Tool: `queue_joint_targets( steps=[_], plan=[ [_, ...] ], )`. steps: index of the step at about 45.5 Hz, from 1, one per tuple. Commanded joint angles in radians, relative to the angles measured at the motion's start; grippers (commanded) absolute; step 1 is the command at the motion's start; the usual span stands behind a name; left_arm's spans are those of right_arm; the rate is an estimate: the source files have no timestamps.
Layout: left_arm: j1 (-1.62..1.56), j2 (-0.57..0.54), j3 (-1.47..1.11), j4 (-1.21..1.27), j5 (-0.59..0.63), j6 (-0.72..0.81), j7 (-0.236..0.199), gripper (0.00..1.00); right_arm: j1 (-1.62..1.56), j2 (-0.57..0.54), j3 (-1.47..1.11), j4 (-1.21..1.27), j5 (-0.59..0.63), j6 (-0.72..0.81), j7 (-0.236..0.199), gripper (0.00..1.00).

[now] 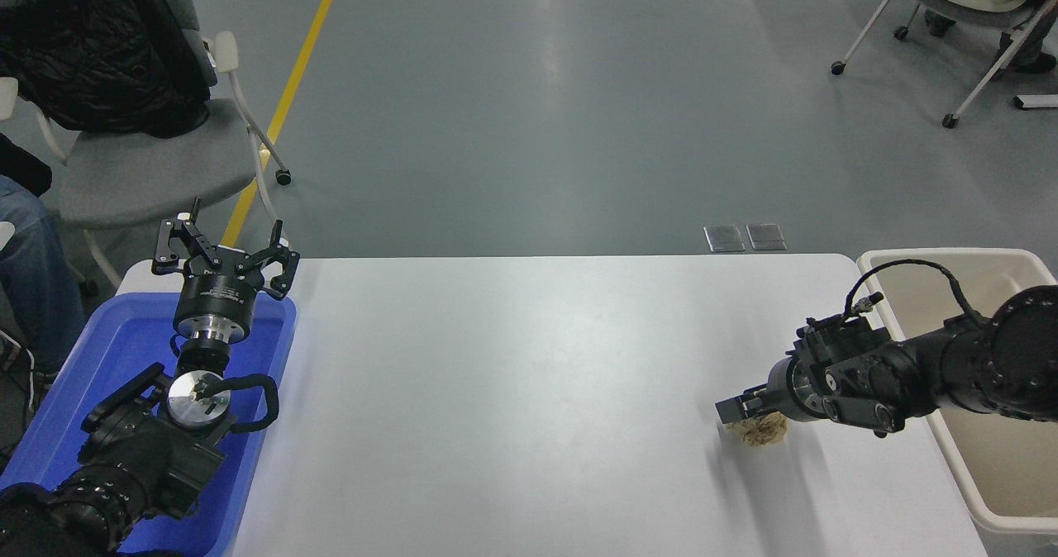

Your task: Pick up paper ball place in dustbin

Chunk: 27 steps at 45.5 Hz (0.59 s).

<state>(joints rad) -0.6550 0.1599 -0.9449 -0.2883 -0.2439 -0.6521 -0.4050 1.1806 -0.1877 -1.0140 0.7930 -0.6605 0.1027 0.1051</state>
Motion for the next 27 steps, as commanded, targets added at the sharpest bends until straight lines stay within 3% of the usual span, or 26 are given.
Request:
queue_joint_targets(
  steps=[1, 4, 8, 13, 20, 24, 27],
  plan=[
    [0.000, 0.000, 0.000, 0.000, 0.000, 0.000, 0.000, 0.99, -0.006, -0.001, -0.003, 0.000, -0.002, 0.002, 0.001, 0.91],
    [0.000, 0.000, 0.000, 0.000, 0.000, 0.000, 0.000, 0.99, -0.007, -0.001, -0.003, 0.000, -0.004, 0.002, 0.001, 0.81],
    [0.000, 0.000, 0.000, 0.000, 0.000, 0.000, 0.000, 0.99, -0.007, -0.003, -0.005, 0.000, -0.004, 0.002, -0.001, 0.57],
    [0.000, 0.000, 0.000, 0.000, 0.000, 0.000, 0.000, 0.99, -0.007, -0.012, -0.006, 0.000, -0.013, 0.000, -0.001, 0.39],
    [0.000, 0.001, 0.001, 0.000, 0.000, 0.000, 0.000, 0.99, -0.004, -0.026, -0.006, 0.000, -0.039, 0.000, 0.001, 0.30],
    [0.000, 0.001, 0.000, 0.000, 0.000, 0.000, 0.000, 0.99, 0.002, -0.030, -0.006, 0.005, -0.039, 0.002, 0.004, 0.15],
    [0.000, 0.000, 0.000, 0.000, 0.000, 0.000, 0.000, 0.99, 0.008, -0.030, -0.006, 0.008, -0.039, 0.003, 0.004, 0.15]
  ],
)
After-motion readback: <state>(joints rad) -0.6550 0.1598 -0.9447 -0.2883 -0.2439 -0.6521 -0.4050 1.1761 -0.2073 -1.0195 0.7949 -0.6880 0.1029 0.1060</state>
